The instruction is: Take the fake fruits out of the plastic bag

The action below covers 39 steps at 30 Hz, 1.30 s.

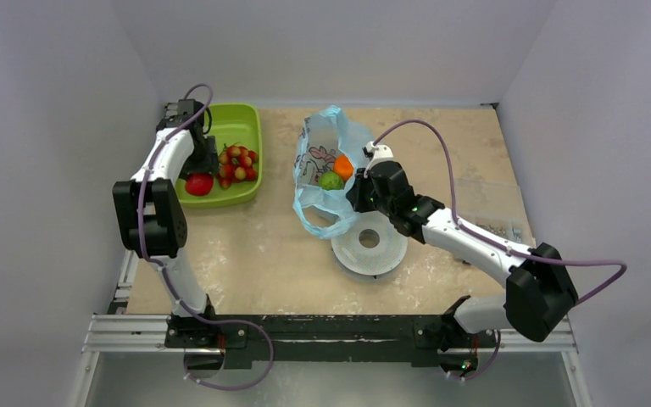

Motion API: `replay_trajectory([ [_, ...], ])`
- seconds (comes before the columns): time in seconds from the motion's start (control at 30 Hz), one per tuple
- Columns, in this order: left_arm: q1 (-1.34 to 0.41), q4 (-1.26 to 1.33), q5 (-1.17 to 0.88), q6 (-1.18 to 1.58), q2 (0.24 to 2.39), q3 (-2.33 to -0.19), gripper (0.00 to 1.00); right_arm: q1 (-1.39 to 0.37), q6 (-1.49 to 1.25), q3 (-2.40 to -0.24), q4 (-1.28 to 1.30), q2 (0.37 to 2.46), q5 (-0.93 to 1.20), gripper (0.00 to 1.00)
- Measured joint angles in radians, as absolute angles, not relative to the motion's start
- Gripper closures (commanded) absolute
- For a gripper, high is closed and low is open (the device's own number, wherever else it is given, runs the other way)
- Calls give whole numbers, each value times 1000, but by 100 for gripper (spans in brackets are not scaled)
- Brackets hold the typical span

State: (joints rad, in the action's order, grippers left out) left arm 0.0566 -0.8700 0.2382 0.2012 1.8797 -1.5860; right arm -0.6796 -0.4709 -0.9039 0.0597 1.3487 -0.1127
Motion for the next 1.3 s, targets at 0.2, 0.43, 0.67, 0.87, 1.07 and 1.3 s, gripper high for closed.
replay_trajectory([
  [0.2, 81, -883, 233, 200, 1916, -1586, 51, -680, -471, -904, 60, 1348, -112, 100],
  [0.43, 82, -878, 198, 195, 1916, -1584, 38, -680, -471, -904, 60, 1343, -109, 100],
  [0.67, 82, -878, 187, 186, 1915, -1572, 1, -680, -471, -904, 61, 1317, -105, 100],
  [0.87, 82, -877, 187, 186, 1902, -1572, 3, -680, -471, -904, 61, 1317, -86, 100],
  [1.07, 81, -870, 130, 186, 1823, -1564, 11, -680, -471, -904, 60, 1317, -83, 100],
  [1.3, 17, -770, -115, 171, 1594, -1451, 16, -679, -457, -904, 58, 1317, -33, 100],
])
